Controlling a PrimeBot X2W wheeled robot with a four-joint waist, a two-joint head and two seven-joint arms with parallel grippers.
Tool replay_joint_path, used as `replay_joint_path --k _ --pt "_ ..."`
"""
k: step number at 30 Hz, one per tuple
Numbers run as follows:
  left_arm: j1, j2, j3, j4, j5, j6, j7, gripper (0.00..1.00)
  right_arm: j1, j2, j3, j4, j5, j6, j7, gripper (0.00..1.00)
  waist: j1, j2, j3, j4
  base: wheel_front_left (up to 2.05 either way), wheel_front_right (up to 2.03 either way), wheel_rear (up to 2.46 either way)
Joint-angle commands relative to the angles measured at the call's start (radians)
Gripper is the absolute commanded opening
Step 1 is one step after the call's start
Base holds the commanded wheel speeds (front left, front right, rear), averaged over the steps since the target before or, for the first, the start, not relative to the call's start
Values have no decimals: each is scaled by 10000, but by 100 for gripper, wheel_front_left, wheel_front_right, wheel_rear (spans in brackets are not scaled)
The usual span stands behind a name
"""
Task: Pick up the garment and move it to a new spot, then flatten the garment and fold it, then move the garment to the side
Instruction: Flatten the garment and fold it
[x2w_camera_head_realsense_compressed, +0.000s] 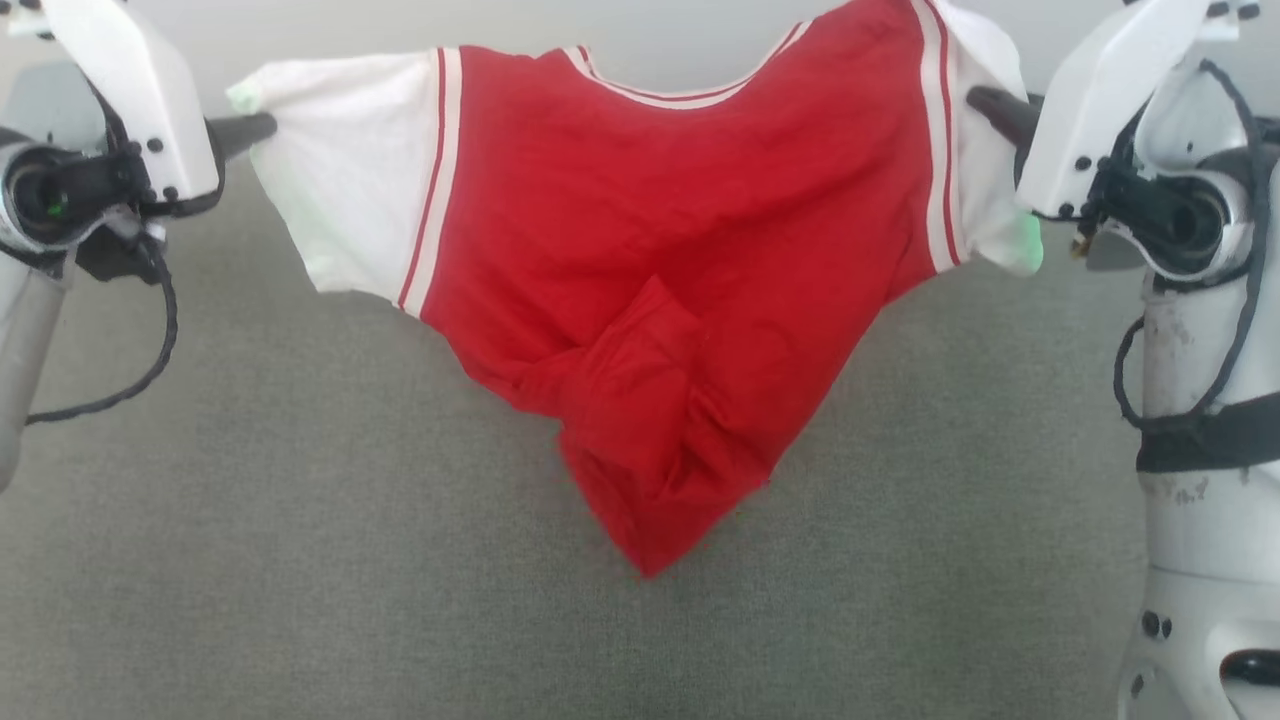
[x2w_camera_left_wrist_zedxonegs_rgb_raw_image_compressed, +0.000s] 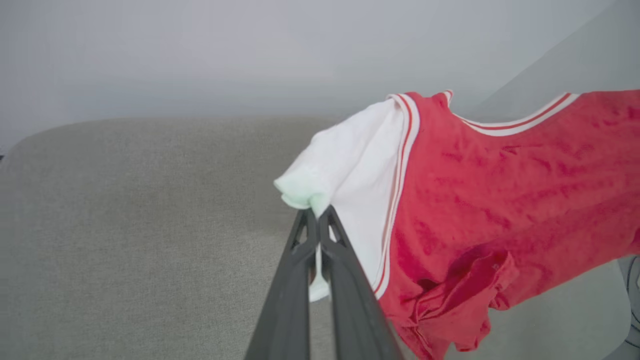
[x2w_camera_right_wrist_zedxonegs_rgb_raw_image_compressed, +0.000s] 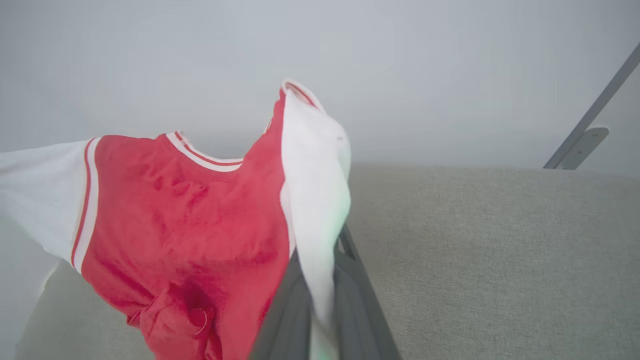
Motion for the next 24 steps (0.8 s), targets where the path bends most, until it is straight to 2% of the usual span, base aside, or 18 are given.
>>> replay_joint_path --k 1,14,18,24 --pt "-174 89 32 -152 103 133 43 0 -240 -7 31 11 132 -8 -31 0 0 0 -391 -5 0 0 0" --pt "-440 474 99 -1477 339 1038 229 0 -1239 -4 451 442 476 -8 -16 0 0 0 -1146 -46 0 0 0" --pt "-489 590 121 -1785 428 1111 82 0 -1484 -4 525 580 244 -8 -160 0 0 0 -1124 -59 0 0 0" --pt "-835 674 227 -1802 693 787 -549 0 -1970 -5 495 1012 -119 -8 -1086 0 0 0 -616 -86 0 0 0"
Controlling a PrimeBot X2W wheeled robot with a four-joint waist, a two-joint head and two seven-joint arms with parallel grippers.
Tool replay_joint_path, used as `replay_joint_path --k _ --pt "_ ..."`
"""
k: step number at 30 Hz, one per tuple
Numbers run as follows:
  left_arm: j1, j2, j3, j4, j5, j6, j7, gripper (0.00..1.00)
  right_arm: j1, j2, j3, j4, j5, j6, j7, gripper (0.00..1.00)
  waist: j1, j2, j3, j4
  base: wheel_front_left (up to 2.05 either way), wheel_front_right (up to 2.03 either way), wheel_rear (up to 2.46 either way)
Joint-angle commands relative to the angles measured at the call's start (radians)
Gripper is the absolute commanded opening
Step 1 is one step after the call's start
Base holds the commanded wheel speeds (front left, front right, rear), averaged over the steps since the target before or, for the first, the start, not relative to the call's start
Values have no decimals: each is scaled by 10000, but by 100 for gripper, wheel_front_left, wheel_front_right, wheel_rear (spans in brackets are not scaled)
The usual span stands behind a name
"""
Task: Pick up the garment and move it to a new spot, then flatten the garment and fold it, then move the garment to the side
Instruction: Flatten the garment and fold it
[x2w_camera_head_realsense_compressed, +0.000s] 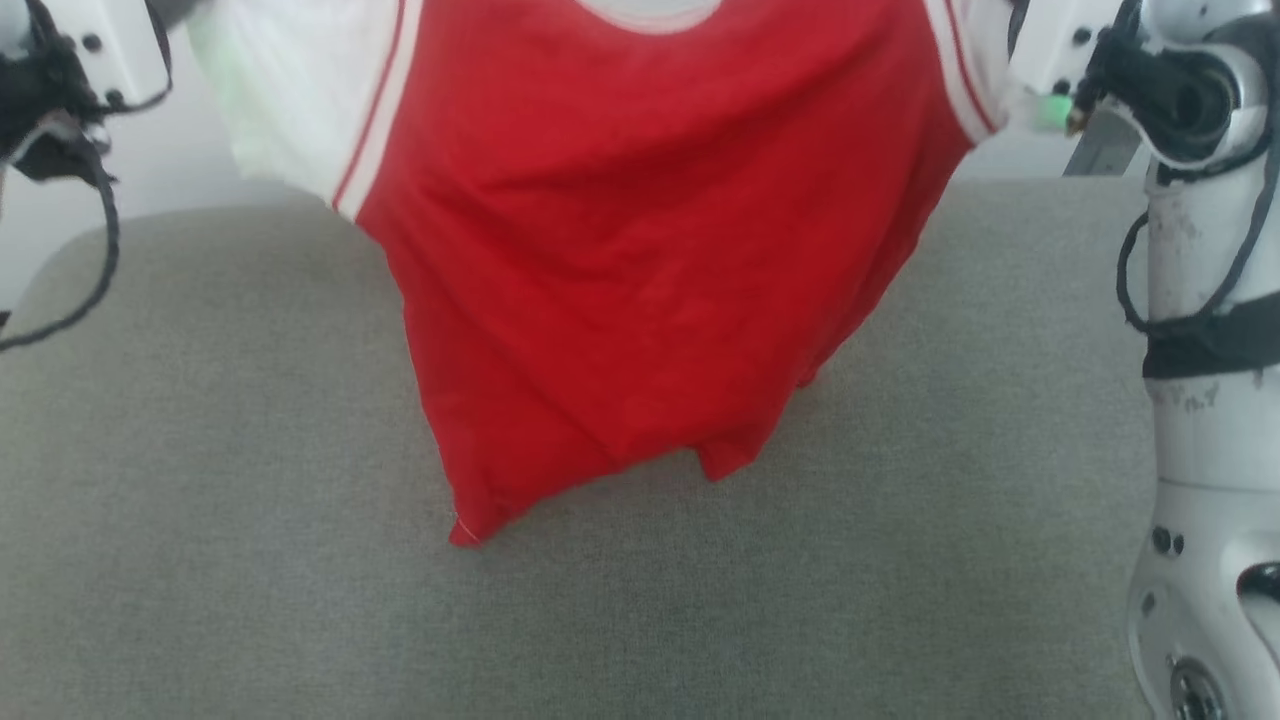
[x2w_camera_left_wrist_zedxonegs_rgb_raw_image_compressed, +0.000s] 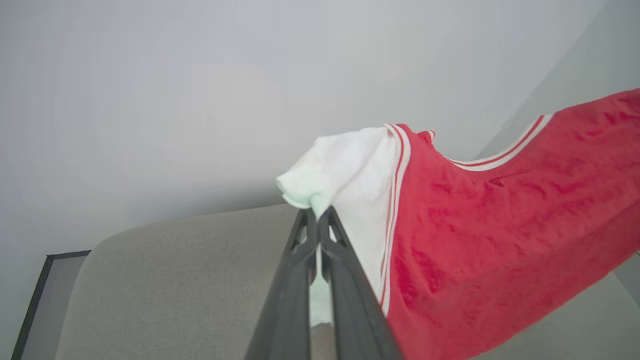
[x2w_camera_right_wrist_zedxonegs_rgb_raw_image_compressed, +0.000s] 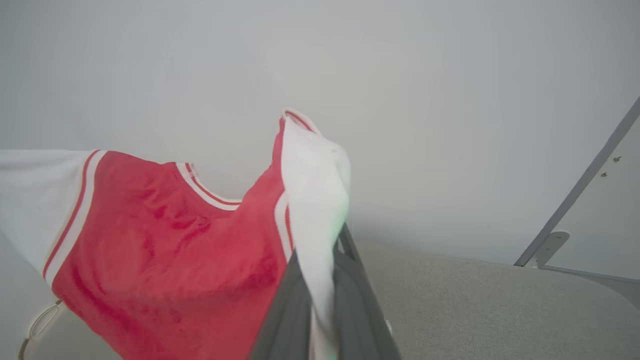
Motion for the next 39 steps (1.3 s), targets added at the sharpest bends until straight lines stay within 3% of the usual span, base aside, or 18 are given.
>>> replay_joint_path --k 1,8,12,14,23,30,39 --pt "-263 43 60 100 195 -171 -339 0 -294 -2 -33 229 -188 -8 -417 0 0 -1 352 -8 0 0 0" --pt "-1556 -167 258 988 940 -1024 -2050 0 -1601 -7 179 1342 -1280 -8 -2748 0 0 -1 1699 1 0 0 0" --pt "-2558 -285 286 1537 1545 -1497 -3626 0 -2527 0 401 2135 -2098 -8 -4457 0 0 -1 2473 0 0 0 0" --pt "-2796 -324 304 1744 1654 -1554 -3952 0 -2766 -2 429 2331 -2316 -8 -4903 0 0 -1 2650 5 0 0 0" --pt "-4541 -576 -215 2482 2603 -1746 -8010 0 -4496 -6 475 3578 -4687 -8 -8958 0 0 -1 3589 101 0 0 0" --pt "-3901 -300 -1486 2467 1924 -1743 -9292 0 -4581 -15 365 5110 -5580 -8 -9384 0 0 -1 3953 325 0 0 0" --pt "-1665 20 -3351 2365 178 -1744 -8904 0 -3392 -11 494 6915 -4746 -9 -9241 0 0 -1 3686 628 0 0 0"
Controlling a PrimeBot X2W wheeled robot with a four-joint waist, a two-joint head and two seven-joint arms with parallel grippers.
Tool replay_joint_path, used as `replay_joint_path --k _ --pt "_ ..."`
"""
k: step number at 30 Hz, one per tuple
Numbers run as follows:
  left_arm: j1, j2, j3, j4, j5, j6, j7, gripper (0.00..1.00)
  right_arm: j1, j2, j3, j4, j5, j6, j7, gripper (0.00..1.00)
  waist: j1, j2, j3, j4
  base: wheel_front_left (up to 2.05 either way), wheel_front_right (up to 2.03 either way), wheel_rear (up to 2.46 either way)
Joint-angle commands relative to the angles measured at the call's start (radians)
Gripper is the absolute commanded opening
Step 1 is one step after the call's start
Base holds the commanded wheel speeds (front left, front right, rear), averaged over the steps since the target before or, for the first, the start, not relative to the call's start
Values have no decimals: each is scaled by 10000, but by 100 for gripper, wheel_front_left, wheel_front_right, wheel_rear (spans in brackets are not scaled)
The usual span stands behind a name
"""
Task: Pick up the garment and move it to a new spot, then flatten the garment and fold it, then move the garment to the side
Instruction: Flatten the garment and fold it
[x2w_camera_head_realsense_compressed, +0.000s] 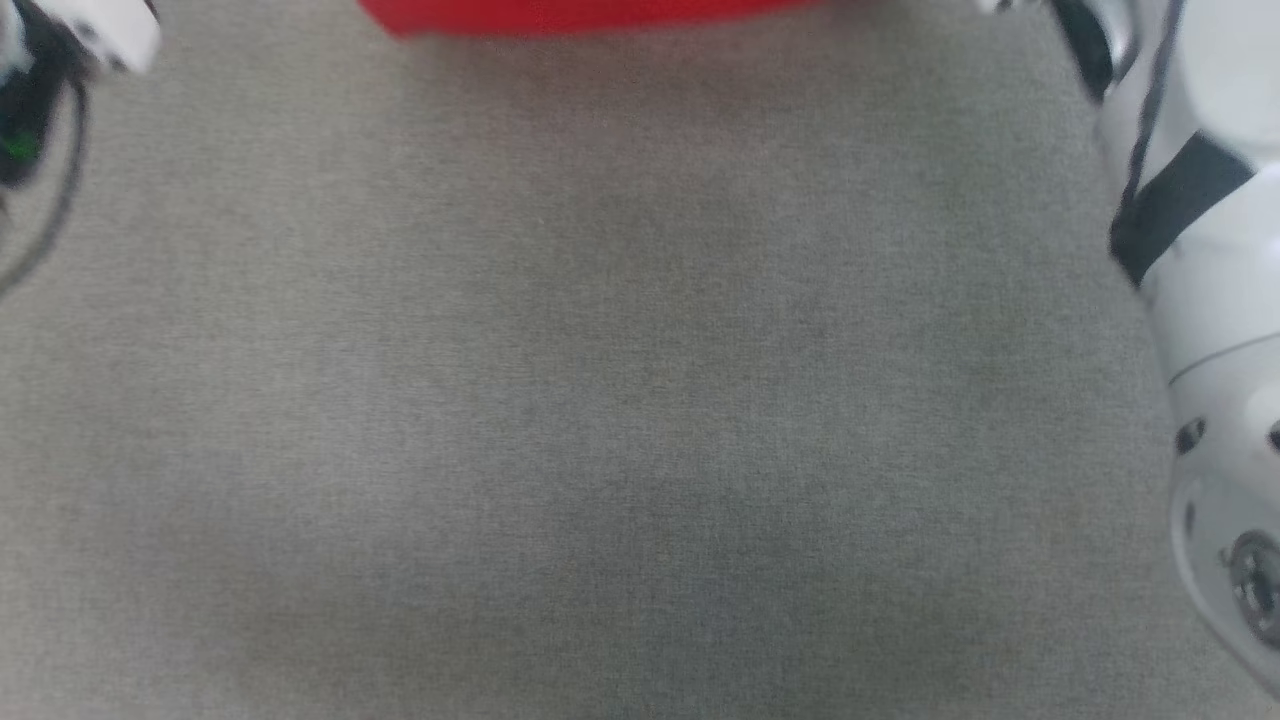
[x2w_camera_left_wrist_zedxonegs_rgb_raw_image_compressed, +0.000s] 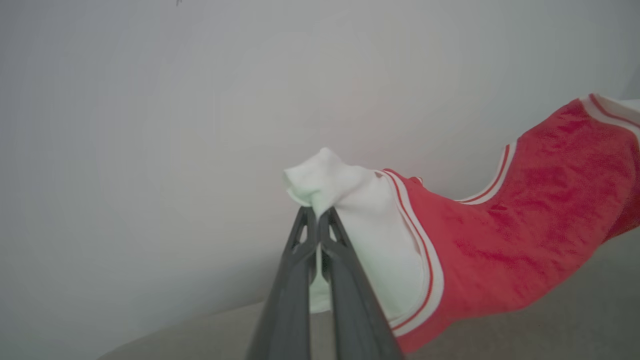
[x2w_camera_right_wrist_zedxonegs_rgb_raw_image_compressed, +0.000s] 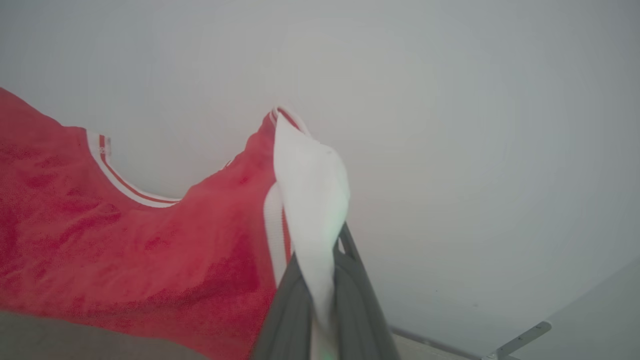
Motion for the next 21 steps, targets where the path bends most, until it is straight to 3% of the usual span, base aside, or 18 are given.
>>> replay_joint_path --k 1,9,10,17,21 --pt "275 37 -139 -146 -355 -9 104 0 226 26 141 145 230 -11 22 0 0 0 -152 89 0 0 0" --pt "2152 801 -1282 -1132 -1688 -6 1265 0 1793 27 1793 664 2039 -10 526 0 0 0 -921 141 0 0 0" --pt "2549 1035 -1401 -1542 -2111 3 1413 0 2337 30 2411 434 2723 -10 741 0 0 0 -1106 100 0 0 0" --pt "4002 1972 -1922 -2742 -2673 2 1786 0 4348 -465 4240 -1161 4455 -10 1707 0 0 0 -1580 31 0 0 0" --pt "4995 2567 -2151 -3477 -3020 68 1844 0 5857 -1589 5239 -3172 5694 -10 2562 0 0 0 -1760 -15 0 0 0"
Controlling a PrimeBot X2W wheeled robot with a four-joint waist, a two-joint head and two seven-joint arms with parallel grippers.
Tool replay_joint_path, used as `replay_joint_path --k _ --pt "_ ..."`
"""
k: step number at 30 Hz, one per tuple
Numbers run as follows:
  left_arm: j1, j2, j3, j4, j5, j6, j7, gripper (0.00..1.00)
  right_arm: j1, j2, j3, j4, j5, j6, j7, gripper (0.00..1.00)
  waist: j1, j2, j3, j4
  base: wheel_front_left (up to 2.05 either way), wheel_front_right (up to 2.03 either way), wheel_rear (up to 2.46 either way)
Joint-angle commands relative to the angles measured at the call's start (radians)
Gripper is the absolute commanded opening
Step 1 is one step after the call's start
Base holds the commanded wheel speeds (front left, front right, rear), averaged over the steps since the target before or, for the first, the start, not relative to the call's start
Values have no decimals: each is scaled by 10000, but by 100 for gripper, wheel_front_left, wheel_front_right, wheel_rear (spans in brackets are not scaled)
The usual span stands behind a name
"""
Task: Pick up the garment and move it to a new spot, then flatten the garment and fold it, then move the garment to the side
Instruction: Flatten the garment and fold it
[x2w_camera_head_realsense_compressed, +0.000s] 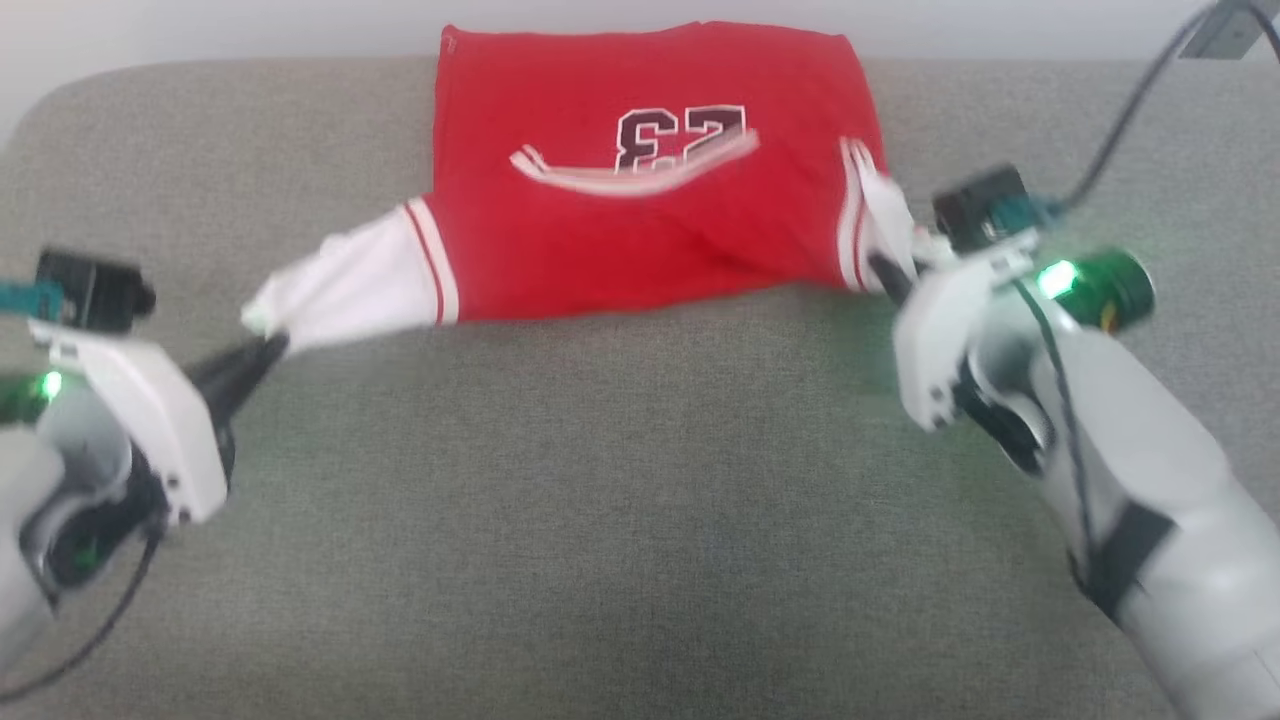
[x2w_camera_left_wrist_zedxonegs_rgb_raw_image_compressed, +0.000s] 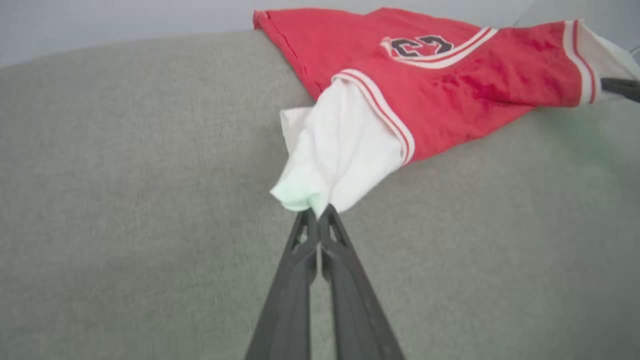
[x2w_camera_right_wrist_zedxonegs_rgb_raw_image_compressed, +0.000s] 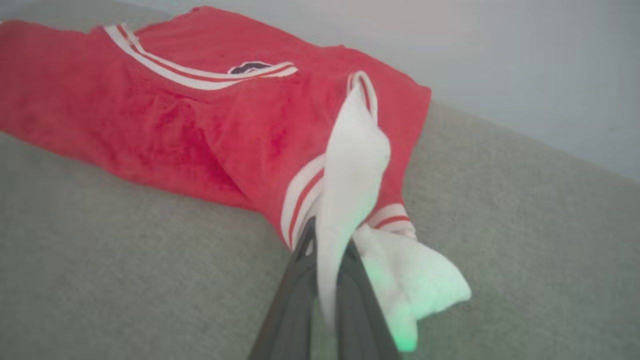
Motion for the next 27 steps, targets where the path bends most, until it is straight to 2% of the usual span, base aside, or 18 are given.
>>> replay_joint_path --k 1,5,10,18,27 --pt "126 66 3 -54 -131 49 -34 0 194 -92 45 -164 98 -8 64 0 0 0 -53 -12 0 0 0" --pt "1041 465 -157 -729 -325 362 -178 0 1680 -1399 415 -2296 970 -9 955 0 0 0 -167 -23 0 0 0" --pt "1972 810 -313 -1316 -489 731 -179 0 3256 -2527 296 -4322 1352 -9 1838 0 0 0 -228 -22 0 0 0" --pt "2928 966 -454 -1576 -810 1261 -15 0 5021 -3049 -28 -6246 1650 -9 3374 0 0 0 -331 -54 0 0 0" --pt "3732 714 -507 -1716 -1223 1600 -79 0 6245 -2928 -436 -7159 2052 -10 4491 0 0 0 -664 -139 0 0 0"
